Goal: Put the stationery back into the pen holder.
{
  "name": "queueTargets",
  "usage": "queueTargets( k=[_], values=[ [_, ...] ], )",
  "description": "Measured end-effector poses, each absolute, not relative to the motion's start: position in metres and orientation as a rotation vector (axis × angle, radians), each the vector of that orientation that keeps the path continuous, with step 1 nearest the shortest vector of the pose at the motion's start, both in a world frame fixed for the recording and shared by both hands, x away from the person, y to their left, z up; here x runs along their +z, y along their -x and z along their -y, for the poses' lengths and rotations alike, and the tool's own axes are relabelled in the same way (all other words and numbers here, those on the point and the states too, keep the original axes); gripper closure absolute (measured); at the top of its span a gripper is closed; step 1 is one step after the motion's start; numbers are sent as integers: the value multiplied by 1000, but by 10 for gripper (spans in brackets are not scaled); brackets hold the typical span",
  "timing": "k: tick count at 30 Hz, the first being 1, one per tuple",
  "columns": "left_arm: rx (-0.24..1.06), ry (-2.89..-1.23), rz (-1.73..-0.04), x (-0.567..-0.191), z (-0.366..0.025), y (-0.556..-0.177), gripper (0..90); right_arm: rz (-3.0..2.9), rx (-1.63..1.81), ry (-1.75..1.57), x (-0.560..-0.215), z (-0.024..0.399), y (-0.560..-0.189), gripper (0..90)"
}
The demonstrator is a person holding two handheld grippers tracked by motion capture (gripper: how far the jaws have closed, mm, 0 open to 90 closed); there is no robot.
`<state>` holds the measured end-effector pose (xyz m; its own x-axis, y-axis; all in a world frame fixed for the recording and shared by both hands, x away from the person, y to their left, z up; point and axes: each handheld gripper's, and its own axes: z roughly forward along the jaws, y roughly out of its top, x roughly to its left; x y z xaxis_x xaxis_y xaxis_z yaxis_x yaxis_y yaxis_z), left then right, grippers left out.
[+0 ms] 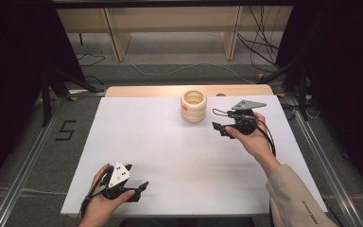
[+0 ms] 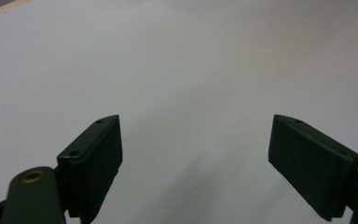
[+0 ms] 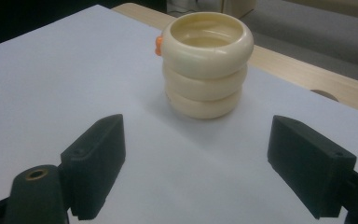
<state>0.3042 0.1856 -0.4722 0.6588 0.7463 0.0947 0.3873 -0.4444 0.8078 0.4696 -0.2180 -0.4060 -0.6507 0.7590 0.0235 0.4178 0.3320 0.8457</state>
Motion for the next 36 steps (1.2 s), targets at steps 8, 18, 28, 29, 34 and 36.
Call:
queueTargets(
  k=[8,18,28,29,34,36],
  values=[
    [575,-2073,-878,-472,-186,-304,173,-2238,1252,-1059,-407,226,-455,200],
    [575,-2080,-878,-472,-186,-304,174,-2283,1261,-1051,-417,237,-424,199],
    [571,-2082,-882,-473,-186,-304,174,-2338,1263,-1057,-439,252,-388,200],
    [570,-2082,-882,-473,-186,-304,174,-2341,1266,-1056,-442,254,-385,199],
    [557,-2080,-879,-473,-184,-304,174,-2327,1287,-1052,-453,263,-366,200],
    [545,-2078,-869,-474,-182,-304,171,-2322,1296,-1051,-455,266,-360,200]
  ],
)
